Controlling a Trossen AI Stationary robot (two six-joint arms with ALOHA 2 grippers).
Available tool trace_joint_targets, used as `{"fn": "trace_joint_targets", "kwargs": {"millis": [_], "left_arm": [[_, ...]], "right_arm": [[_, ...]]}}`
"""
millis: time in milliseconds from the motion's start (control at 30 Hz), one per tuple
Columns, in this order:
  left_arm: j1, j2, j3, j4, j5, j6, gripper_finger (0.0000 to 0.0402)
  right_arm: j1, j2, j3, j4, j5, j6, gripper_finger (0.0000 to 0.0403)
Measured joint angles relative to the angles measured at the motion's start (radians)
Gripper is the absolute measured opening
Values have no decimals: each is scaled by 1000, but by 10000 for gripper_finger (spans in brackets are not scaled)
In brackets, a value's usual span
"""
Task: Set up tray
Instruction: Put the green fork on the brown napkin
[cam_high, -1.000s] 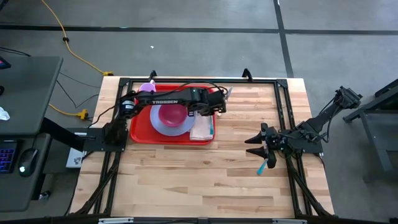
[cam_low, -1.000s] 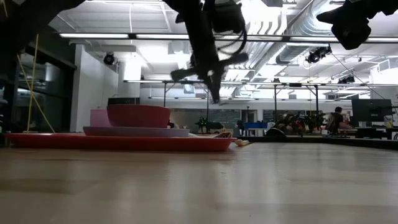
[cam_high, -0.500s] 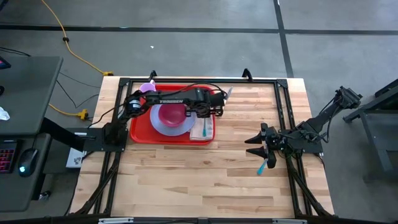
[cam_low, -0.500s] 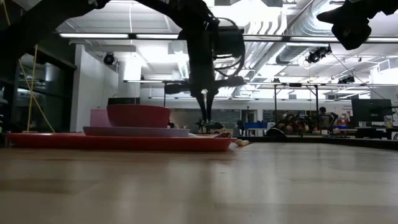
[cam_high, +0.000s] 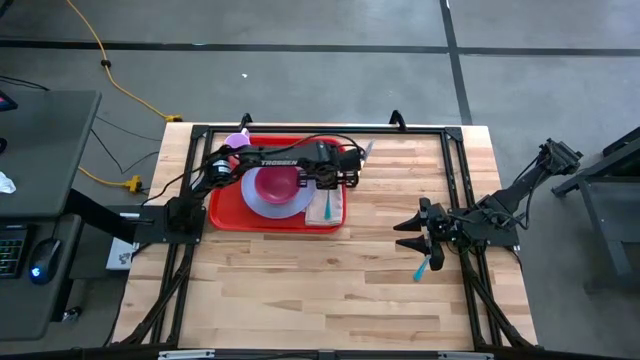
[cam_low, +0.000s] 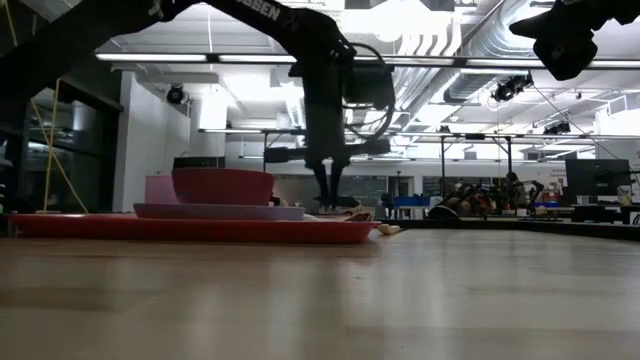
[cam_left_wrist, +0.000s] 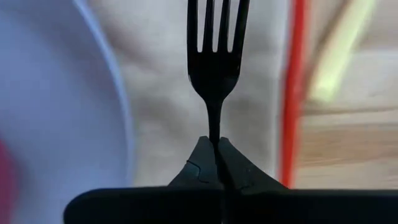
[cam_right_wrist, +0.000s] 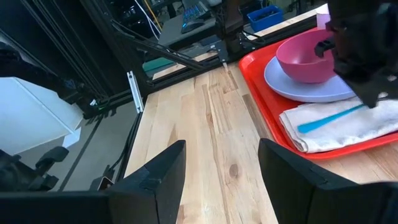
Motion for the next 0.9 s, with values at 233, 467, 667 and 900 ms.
{"fn": "trace_joint_targets", "kwargs": {"millis": [233,467,667,900], "left_arm": [[0,29,-2,4,30,14,18],[1,37,-1,4,30,15,20],[1,37,-1,4,22,18,21],[1,37,-1,12,19,18,21]], "right_arm": [[0,0,0,0,0,0,181],[0,0,0,0,0,0,181],[0,0,0,0,0,0,181],[0,0,0,0,-14,14,181]]}}
